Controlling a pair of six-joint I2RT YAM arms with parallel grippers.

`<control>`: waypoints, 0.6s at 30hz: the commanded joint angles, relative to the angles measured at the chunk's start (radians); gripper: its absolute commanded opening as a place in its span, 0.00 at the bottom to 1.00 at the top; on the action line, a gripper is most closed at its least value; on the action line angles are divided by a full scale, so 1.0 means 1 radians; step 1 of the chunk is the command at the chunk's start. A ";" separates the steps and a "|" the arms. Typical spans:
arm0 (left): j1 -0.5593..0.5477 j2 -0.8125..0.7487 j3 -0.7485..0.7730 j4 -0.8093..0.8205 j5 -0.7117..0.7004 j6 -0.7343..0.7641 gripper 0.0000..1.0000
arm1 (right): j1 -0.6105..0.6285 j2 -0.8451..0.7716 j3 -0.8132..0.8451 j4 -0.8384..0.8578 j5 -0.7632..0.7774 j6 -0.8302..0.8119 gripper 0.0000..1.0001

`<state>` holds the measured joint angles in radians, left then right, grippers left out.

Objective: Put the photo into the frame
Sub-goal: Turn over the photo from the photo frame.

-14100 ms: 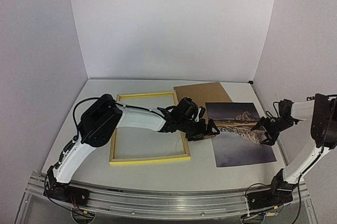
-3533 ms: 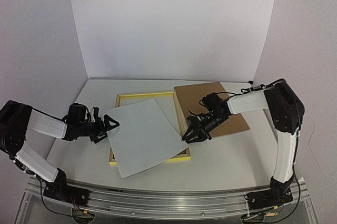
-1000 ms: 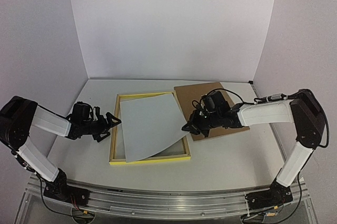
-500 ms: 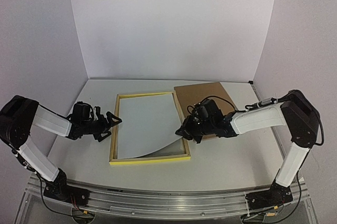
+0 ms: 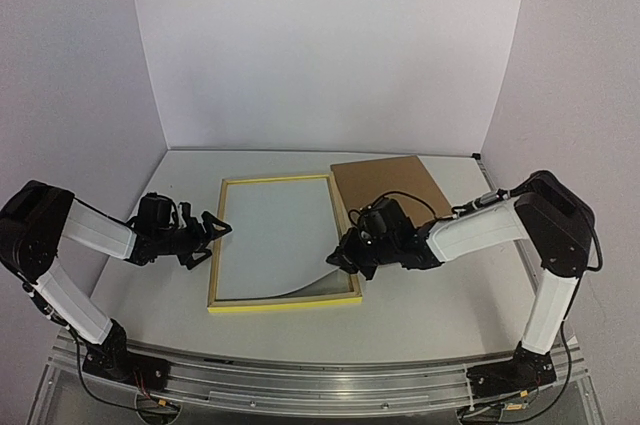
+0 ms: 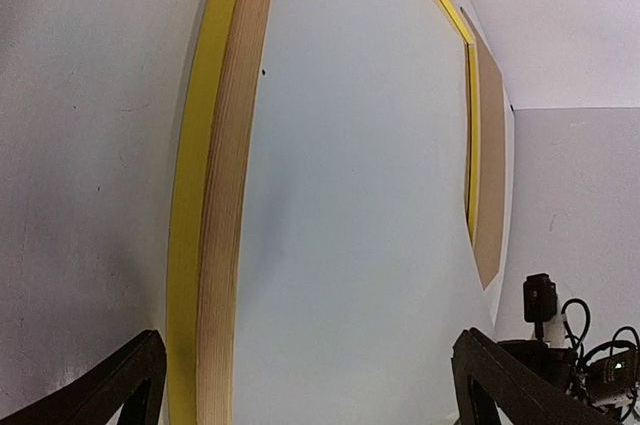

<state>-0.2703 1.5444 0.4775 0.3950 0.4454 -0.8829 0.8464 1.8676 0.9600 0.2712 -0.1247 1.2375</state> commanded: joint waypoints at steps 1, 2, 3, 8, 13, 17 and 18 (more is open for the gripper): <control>-0.003 0.006 -0.007 0.041 0.012 -0.008 1.00 | 0.015 0.016 0.028 0.049 0.024 0.027 0.00; -0.003 0.006 -0.008 0.042 0.012 -0.007 1.00 | 0.017 0.019 0.029 0.049 0.022 0.029 0.00; -0.003 0.006 -0.008 0.043 0.012 -0.007 1.00 | 0.019 0.022 0.031 0.048 0.020 0.029 0.00; -0.003 0.002 -0.008 0.039 0.007 -0.001 1.00 | 0.023 0.025 0.027 0.046 0.026 0.020 0.00; -0.004 -0.009 -0.003 0.015 -0.013 0.009 1.00 | 0.024 0.004 0.039 -0.029 0.054 -0.021 0.03; -0.003 -0.019 0.004 -0.009 -0.027 0.020 1.00 | 0.023 -0.030 0.045 -0.107 0.104 -0.060 0.13; -0.003 -0.024 0.005 -0.014 -0.033 0.023 1.00 | 0.025 -0.044 0.049 -0.143 0.118 -0.070 0.16</control>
<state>-0.2703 1.5440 0.4767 0.3925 0.4395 -0.8857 0.8643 1.8783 0.9662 0.2315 -0.0769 1.2138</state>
